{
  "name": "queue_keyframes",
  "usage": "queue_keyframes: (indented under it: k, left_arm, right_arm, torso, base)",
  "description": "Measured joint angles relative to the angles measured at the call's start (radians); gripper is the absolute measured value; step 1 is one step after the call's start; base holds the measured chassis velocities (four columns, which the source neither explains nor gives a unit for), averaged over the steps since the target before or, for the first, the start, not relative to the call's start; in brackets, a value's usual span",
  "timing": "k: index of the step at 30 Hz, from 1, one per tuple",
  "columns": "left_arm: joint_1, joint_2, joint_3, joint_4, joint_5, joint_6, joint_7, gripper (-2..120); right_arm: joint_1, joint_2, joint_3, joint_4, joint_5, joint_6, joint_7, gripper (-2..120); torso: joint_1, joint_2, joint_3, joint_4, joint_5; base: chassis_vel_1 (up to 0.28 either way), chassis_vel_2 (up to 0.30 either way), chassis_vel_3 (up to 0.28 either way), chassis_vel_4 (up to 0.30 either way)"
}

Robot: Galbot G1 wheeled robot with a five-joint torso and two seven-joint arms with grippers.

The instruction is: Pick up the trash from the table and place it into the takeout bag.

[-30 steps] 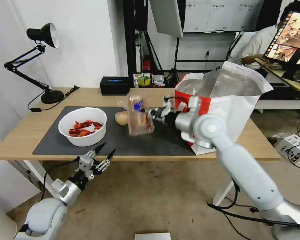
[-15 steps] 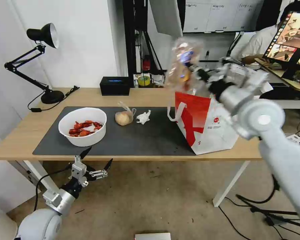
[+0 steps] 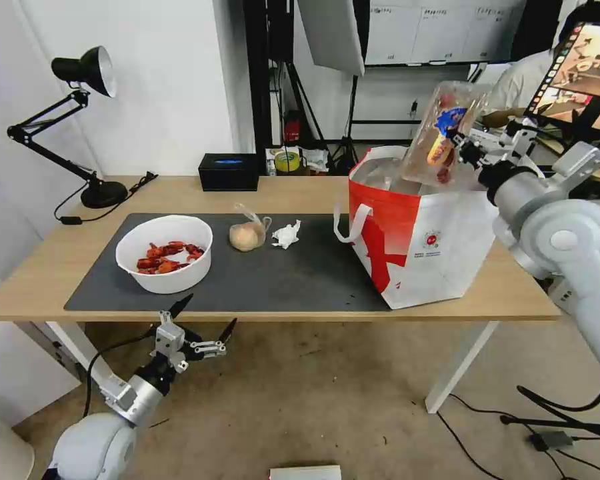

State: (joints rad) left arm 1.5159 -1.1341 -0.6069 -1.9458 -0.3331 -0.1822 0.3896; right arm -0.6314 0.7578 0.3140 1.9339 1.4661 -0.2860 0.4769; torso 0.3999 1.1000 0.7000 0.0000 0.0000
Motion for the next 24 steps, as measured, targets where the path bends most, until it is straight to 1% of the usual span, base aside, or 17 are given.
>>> queue_keyframes:
  k: [1,2,3,6,7,9,10,11,13,14,15,18,19,22,23,24]
  left_arm:
    - [0.000,0.000,0.000,0.000,0.000,0.000,0.000,101]
    - [0.001,0.000,0.001,0.000,0.000,0.000,-0.001,101]
    - [0.001,0.000,0.001,0.000,0.000,0.000,-0.001,101]
    - [0.003,0.000,0.002,0.000,0.000,0.001,-0.001,100]
    - [0.003,0.000,0.002,0.000,0.000,0.001,-0.001,100]
    - [0.003,0.001,0.005,0.000,0.000,0.002,-0.002,100]
    - [0.002,0.002,0.006,0.000,0.000,0.002,-0.002,100]
    - [0.002,0.002,0.006,0.000,0.000,0.002,-0.002,100]
    - [0.000,0.004,0.007,-0.001,0.000,0.004,-0.003,100]
    - [0.000,0.004,0.007,-0.002,0.001,0.004,-0.003,100]
    - [0.000,0.004,0.007,-0.002,0.001,0.004,-0.003,100]
    - [0.001,0.005,0.007,-0.003,0.001,0.005,-0.003,100]
    - [0.001,0.005,0.007,-0.003,0.001,0.005,-0.003,100]
    - [0.002,0.009,0.002,-0.010,-0.001,0.006,-0.003,100]
    - [0.002,0.009,0.002,-0.010,-0.001,0.006,-0.003,100]
    - [0.002,0.011,0.000,-0.012,-0.005,0.006,-0.003,100]
  right_arm:
    - [-0.007,0.001,0.000,0.000,0.000,-0.005,0.000,0]
    - [-0.017,0.003,0.000,0.000,0.000,-0.008,-0.001,3]
    - [-0.017,0.003,0.000,0.000,0.000,-0.008,-0.001,3]
    - [-0.036,0.008,0.000,0.000,0.004,-0.011,-0.013,18]
    - [-0.036,0.008,0.000,0.000,0.004,-0.011,-0.013,18]
    - [-0.043,0.014,0.000,-0.002,0.009,-0.013,-0.017,28]
    - [-0.045,0.016,0.000,-0.002,0.010,-0.014,-0.017,31]
    - [-0.045,0.016,0.000,-0.002,0.010,-0.014,-0.017,31]
    - [-0.047,0.018,0.000,-0.002,0.017,-0.017,-0.017,43]
    - [-0.048,0.018,0.000,-0.002,0.020,-0.019,-0.017,46]
    - [-0.048,0.018,0.000,-0.002,0.020,-0.019,-0.017,46]
    - [-0.055,0.018,0.005,-0.001,0.025,-0.023,-0.018,61]
    - [-0.055,0.018,0.005,-0.001,0.025,-0.023,-0.018,61]
    - [-0.058,0.009,0.013,0.010,0.028,-0.025,-0.025,76]
    - [-0.058,0.009,0.013,0.010,0.028,-0.025,-0.025,76]
    - [-0.058,0.004,0.013,0.016,0.026,-0.025,-0.034,83]
  torso:
    - [0.000,0.000,0.000,0.0000,0.0000]
    - [0.000,0.000,0.000,-0.0001,0.0000]
    - [0.000,0.000,0.000,-0.0001,0.0000]
    - [0.000,0.000,0.000,-0.0001,0.0000]
    - [0.000,0.000,0.000,-0.0001,0.0000]
    - [0.000,0.000,0.000,-0.0001,0.0000]
    - [0.000,0.000,0.000,0.0000,0.0000]
    - [0.000,0.000,0.000,0.0000,0.0000]
    - [0.000,0.000,0.000,0.0000,0.0000]
    - [0.000,0.000,0.000,0.0000,0.0000]
    - [0.000,0.000,0.000,0.0000,0.0000]
    - [0.000,0.000,0.000,0.0000,0.0000]
    - [0.000,0.000,0.000,0.0000,0.0000]
    - [0.000,0.000,0.000,-0.0001,0.0000]
    - [0.000,0.000,0.000,-0.0001,0.0000]
    - [0.000,0.000,0.000,0.0000,0.0000]
  base:
    - [0.000,0.000,0.000,0.000]
    - [0.000,0.000,0.000,0.000]
    - [0.000,0.000,0.000,0.000]
    - [0.000,0.000,0.000,0.000]
    - [0.000,0.000,0.000,0.000]
    - [0.000,0.000,0.000,0.000]
    - [0.000,0.000,0.000,0.000]
    - [0.000,0.000,0.000,0.000]
    - [0.000,0.000,0.000,0.000]
    - [0.000,0.000,0.000,0.000]
    - [0.000,0.000,0.000,0.000]
    - [0.000,0.000,0.000,0.000]
    - [0.000,0.000,0.000,0.000]
    - [0.000,0.000,0.000,0.000]
    - [0.000,0.000,0.000,0.000]
    - [0.000,0.000,0.000,0.000]
